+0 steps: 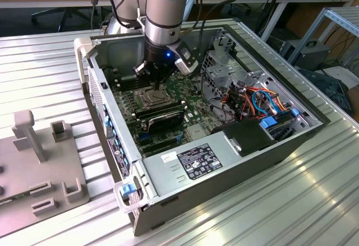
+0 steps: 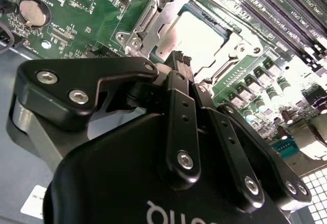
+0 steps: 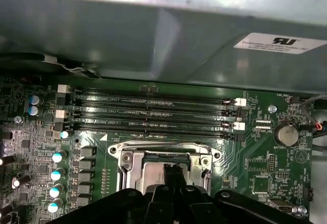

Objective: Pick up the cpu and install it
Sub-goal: 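Install the first cpu locking lever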

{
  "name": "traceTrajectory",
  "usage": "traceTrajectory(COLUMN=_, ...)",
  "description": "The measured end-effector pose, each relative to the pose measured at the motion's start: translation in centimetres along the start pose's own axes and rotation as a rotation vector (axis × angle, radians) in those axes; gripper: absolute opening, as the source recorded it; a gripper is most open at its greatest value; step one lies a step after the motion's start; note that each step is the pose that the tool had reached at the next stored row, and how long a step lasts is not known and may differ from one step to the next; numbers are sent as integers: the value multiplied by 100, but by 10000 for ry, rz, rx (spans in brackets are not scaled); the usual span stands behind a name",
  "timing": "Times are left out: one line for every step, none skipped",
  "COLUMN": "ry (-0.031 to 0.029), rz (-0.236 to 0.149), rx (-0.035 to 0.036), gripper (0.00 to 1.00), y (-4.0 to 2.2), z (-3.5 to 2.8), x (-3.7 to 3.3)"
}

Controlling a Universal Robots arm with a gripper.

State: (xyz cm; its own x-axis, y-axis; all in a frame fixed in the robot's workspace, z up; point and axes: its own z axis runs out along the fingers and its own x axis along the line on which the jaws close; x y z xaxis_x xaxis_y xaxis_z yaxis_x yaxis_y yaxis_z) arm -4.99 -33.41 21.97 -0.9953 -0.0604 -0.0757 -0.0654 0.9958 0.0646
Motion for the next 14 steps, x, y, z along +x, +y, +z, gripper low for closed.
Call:
traceTrajectory(ry=1, rz=1, rx=1, gripper=11, y=0, z=0, x=0)
traceTrajectory(ry=1, rz=1, rx=2, gripper=11, y=-1, z=-1, x=1)
traceTrajectory(ry=2, rz=2, rx=2, gripper=11, y=-1, z=-1, x=1)
traceTrajectory(ry=16, rz=9, rx=1, gripper=11, y=-3, z=1, x=0)
traceTrajectory(ry=22, rz=32, rx=2, gripper=11, y=-5, z=1, x=1)
traceTrajectory(ry=22, rz=33, rx=3, gripper=11, y=-5, z=1, x=1)
traceTrajectory(ry=22, rz=34, rx=3, gripper=11, y=-5, z=1, x=1)
traceTrajectory(ry=21, rz=55, rx=5, gripper=11, y=-5, z=1, x=1)
traceTrajectory(ry=16, rz=147, rx=12, gripper=11, y=-6, z=2, x=1)
traceTrajectory(ry=6, rz=296, rx=24, gripper=11, y=-6, z=4, x=1)
traceTrajectory(ry=-7, rz=485, rx=37, gripper=11, y=-6, z=5, x=1)
traceTrajectory(ry=-11, rz=545, rx=42, gripper=11, y=-6, z=6, x=1)
traceTrajectory(ry=-15, rz=578, rx=45, gripper=11, y=-8, z=7, x=1)
traceTrajectory(ry=-16, rz=589, rx=48, gripper=11, y=-15, z=7, x=2)
